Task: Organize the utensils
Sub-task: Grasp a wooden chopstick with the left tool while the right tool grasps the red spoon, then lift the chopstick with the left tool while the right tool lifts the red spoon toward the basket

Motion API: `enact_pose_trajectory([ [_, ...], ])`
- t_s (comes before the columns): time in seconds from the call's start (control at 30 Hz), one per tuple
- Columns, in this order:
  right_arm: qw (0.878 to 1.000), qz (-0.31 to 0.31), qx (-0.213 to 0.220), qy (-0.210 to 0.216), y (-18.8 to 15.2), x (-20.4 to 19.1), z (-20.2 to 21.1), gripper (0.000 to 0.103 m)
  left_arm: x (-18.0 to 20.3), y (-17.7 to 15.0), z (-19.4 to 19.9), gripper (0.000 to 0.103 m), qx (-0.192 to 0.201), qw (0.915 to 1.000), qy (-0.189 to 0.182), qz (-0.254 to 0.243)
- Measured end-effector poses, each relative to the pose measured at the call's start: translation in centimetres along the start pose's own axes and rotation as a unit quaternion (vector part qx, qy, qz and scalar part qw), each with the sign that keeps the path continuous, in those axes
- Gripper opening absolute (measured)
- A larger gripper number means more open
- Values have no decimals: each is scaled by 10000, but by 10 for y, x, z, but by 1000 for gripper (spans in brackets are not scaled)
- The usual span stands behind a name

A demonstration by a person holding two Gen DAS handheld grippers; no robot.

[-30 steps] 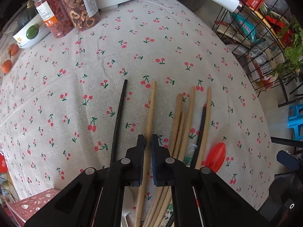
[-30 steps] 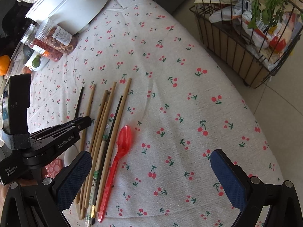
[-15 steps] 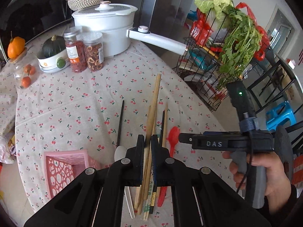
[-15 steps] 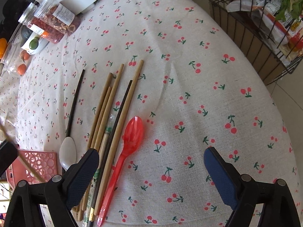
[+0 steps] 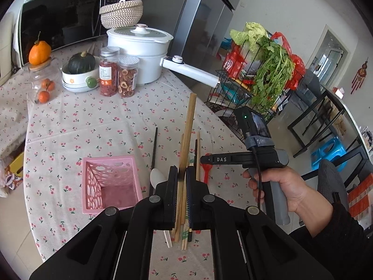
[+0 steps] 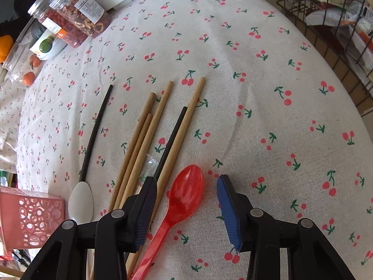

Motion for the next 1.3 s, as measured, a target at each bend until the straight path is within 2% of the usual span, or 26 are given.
enact_pose_trajectory([
  [0.03, 9997, 150, 28, -211, -1, -2, 0, 36, -2, -1, -1, 6, -16, 10000, -28, 41],
  [0.1, 9974, 413, 91, -581, -2, -2, -1, 17, -6, -1, -1, 6, -23, 9999, -37, 103],
  [0.27, 9980, 479, 196, -367, -5, -3, 4, 3, -12, -2, 5, 5, 96, 9997, -3, 221],
  [0.43, 9961, 660, 554, -208, -9, -8, 27, 0, -12, -1, 20, 3, 239, 9995, -27, 219],
  [0.63, 9960, 595, 651, -117, -20, -5, 46, 0, -19, -3, 23, 3, 75, 9994, -44, 332],
  [0.7, 9961, 496, 732, -42, -20, -3, 56, 0, -23, -2, 20, 7, -22, 9990, 2, 439],
  [0.73, 9958, 462, 788, 21, -21, -4, 62, 0, -25, 0, 17, 11, -111, 9987, 33, 495],
  [0.77, 9956, 434, 829, 67, -21, -4, 67, 0, -26, 4, 12, 23, -203, 9981, 49, 574],
  [0.8, 9956, 395, 844, 110, -22, -4, 70, 0, -28, 9, 8, 45, -274, 9972, 80, 687],
  [0.87, 9957, 317, 840, 241, -22, -4, 75, 0, -32, 20, -2, 70, -356, 9945, 175, 970],
  [0.9, 9958, 283, 824, 276, -21, -5, 75, 0, -34, 26, -9, 72, -410, 9931, 236, 1074],
  [0.97, 9960, 257, 794, 327, -19, -6, 74, 0, -37, 38, -29, 72, -678, 9887, 482, 1246],
  [1.07, 9967, 174, 699, 374, -17, -3, 70, 1, -45, 55, -70, 72, -1342, 9782, 469, 1513],
  [1.13, 9970, 62, 633, 438, -15, 1, 67, 1, -61, 66, -97, 72, -1761, 9662, 591, 1788],
  [1.2, 9970, -9, 587, 512, -13, 3, 65, 1, -82, 73, -121, 69, -2020, 9532, 939, 2045],
  [1.23, 9968, -19, 574, 553, -12, 4, 64, 1, -93, 73, -133, 67, -2147, 9466, 1084, 2149],
  [1.3, 9965, 0, 560, 617, -9, 3, 64, 1, -110, 70, -155, 55, -2389, 9344, 1253, 2328],
])
Point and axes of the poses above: each gripper's, at about its wrist camera, not at the fingertips, and z roughly against the way its jaws point, x to its right, y to its top, the point moved 6 cm from there along -z, roughly the way its jaws point, and after that the axes turned 5 degrees about -y, right-handed, at the moved point
